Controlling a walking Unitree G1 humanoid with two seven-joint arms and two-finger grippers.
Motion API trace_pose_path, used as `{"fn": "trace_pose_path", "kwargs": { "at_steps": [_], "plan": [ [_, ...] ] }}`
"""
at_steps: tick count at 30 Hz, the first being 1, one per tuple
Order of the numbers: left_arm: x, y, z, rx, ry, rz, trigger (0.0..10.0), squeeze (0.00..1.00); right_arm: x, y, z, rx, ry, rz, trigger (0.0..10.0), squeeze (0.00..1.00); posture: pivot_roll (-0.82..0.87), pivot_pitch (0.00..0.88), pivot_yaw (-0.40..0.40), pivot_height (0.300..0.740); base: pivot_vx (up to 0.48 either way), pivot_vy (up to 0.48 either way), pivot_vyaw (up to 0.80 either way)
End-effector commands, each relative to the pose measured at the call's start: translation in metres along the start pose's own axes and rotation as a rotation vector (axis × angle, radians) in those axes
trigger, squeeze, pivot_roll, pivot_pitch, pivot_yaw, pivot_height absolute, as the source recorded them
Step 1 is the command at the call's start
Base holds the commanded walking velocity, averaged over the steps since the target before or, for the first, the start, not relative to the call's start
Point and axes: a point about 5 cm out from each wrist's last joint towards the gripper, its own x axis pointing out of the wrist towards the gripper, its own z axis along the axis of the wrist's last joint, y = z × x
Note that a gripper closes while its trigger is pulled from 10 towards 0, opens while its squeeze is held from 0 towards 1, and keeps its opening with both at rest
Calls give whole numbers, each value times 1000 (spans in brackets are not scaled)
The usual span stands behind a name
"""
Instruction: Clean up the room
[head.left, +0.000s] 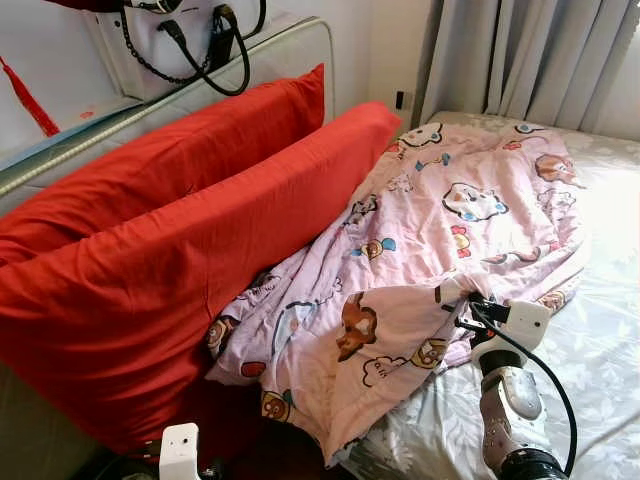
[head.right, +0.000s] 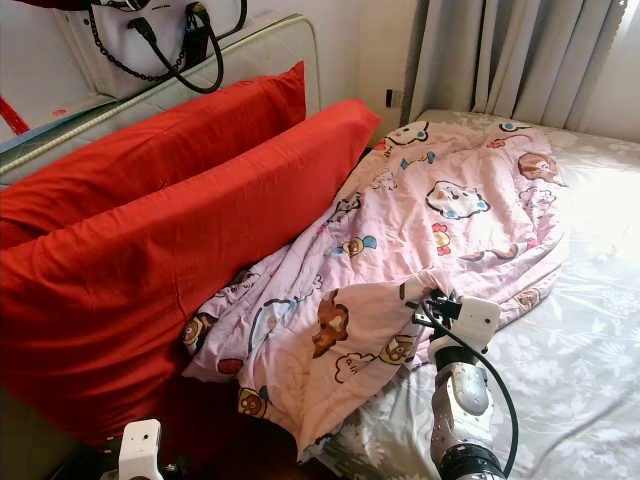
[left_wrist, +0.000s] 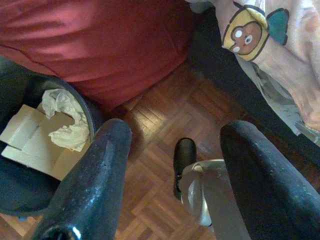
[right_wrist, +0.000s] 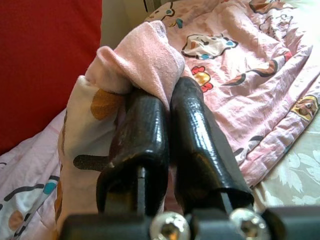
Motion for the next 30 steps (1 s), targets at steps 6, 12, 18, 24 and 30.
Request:
{"fn": "trace_pose_path", "kwargs": {
  "at_steps": [6,12,18,24,30],
  "plan": [
    [-3,7,-11,9,59,18,10000,0,1,2,5,3,-31,0,10000,0,62,44,74,740,0,0,0],
    [-2,6,-10,11,54,15,10000,0,1,2,6,3,-34,-1,10000,0,61,36,74,740,0,0,0],
    [-2,6,-9,17,48,10,10000,0,1,1,6,2,-38,-4,10000,0,57,28,75,740,0,0,0],
    [-3,6,-10,25,47,8,10000,0,0,1,6,-4,-39,-2,10000,0,56,22,76,740,0,0,0],
    [-3,6,-11,29,49,5,10000,0,0,-1,7,-4,-41,-9,10000,0,57,21,76,740,-205,0,0]
  ]
}}
